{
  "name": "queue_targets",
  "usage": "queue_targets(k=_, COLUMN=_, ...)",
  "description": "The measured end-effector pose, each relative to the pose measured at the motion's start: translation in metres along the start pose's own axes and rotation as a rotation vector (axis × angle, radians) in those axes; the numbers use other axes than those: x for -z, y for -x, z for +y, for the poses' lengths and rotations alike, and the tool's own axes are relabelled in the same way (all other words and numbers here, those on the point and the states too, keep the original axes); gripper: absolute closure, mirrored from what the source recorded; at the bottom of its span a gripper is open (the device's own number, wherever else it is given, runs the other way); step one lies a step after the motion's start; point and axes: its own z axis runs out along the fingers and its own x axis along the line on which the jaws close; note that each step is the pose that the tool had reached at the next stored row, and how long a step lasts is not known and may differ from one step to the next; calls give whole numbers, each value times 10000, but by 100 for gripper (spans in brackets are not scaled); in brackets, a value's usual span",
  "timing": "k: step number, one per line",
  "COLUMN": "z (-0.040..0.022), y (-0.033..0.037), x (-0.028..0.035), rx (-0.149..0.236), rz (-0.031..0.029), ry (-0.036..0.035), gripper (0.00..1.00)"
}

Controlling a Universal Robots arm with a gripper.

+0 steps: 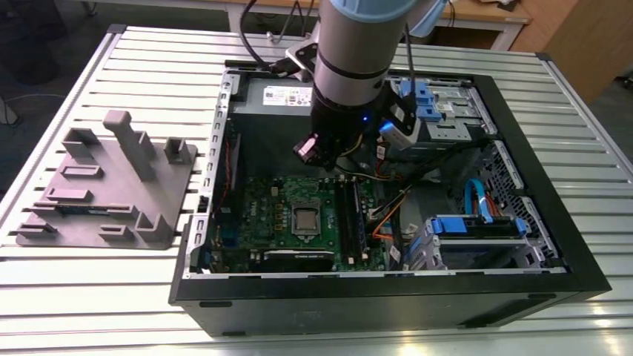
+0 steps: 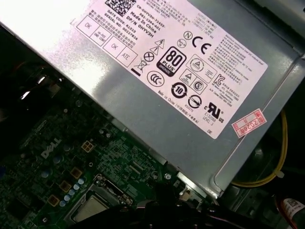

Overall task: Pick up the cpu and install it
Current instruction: 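Install the first cpu locking lever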

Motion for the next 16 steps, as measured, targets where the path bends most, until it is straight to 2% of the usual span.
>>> queue_targets(k=8, z=-16, y=-12, x=-40, rx=-9, rz=-9, ry=11, gripper=90)
queue_targets(k=16, z=-83, y=-66, x=-38, rx=-32, rz=-9, ry=7, gripper=90)
